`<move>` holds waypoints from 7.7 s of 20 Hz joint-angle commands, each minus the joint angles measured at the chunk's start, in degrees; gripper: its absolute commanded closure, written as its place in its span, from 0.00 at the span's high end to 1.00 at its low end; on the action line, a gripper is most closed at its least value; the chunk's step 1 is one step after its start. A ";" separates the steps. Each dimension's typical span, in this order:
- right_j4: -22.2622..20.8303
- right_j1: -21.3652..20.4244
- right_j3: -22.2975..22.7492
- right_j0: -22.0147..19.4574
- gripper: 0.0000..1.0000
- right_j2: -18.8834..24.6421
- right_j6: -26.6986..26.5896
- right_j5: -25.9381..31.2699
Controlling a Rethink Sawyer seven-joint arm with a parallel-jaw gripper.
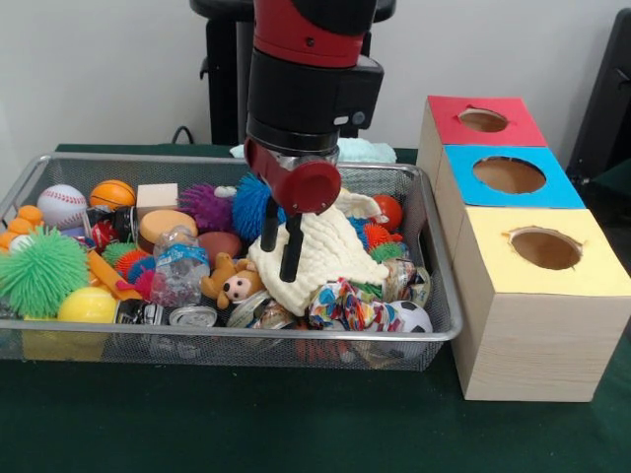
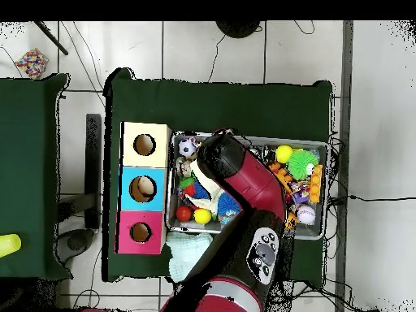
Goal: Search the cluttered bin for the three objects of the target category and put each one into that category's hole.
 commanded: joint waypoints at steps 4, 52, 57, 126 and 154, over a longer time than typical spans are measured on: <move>2.44 1.68 8.88 -2.17 1.00 7.98 13.55 -3.81; 1.73 3.24 15.02 -12.13 1.00 22.56 12.12 -14.76; 1.15 4.43 13.65 -11.36 1.00 21.89 12.41 -16.06; -4.83 3.41 8.23 -11.03 1.00 14.50 10.60 -7.13; -8.89 5.22 6.80 -14.25 1.00 18.28 7.01 -4.14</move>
